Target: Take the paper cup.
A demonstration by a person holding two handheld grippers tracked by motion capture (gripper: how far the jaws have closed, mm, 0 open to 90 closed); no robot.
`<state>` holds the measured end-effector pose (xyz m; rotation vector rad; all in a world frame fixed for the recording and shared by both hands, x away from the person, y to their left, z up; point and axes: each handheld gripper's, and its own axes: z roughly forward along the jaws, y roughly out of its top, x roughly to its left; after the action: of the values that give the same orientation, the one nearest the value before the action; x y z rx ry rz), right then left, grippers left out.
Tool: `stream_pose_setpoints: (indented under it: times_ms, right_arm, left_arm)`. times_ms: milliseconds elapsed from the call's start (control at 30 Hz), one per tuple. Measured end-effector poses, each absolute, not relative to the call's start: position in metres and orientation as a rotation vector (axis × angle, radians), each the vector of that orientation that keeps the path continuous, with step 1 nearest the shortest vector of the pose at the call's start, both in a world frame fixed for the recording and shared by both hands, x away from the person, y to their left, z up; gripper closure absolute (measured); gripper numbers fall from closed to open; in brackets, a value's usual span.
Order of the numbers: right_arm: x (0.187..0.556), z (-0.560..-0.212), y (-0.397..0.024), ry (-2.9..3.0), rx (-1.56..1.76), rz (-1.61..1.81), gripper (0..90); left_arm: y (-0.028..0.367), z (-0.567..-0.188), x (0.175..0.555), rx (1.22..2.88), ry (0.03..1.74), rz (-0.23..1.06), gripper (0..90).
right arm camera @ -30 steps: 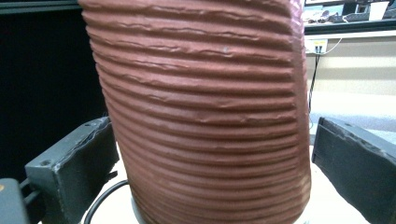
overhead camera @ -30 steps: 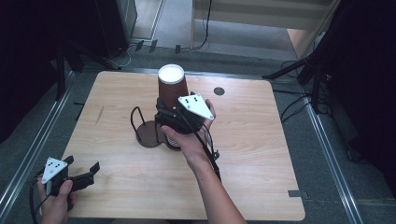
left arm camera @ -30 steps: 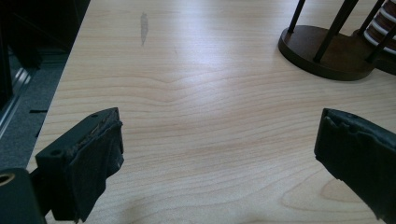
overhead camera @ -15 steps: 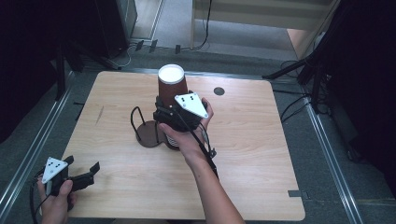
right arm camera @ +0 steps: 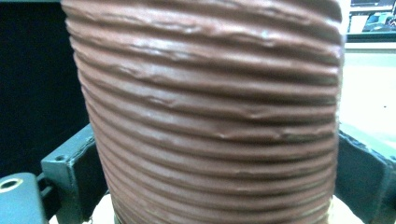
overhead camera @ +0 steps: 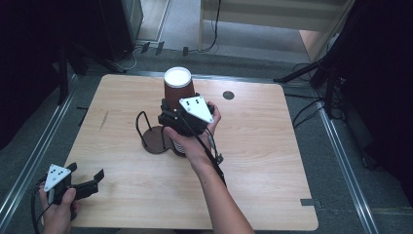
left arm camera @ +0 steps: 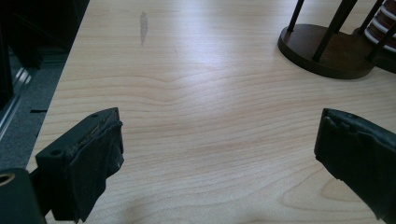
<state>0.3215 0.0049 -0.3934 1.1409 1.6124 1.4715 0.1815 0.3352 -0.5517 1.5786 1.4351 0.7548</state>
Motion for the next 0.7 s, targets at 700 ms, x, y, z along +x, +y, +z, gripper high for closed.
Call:
stream_pose_setpoints:
  times_ms: [700]
  right_arm:
    - [0.321,-0.383,0.007,1.584,1.128,1.485,8.6]
  left_arm:
    - [0.335,-0.552,0.182,1.583,1.428,0.754,1.7]
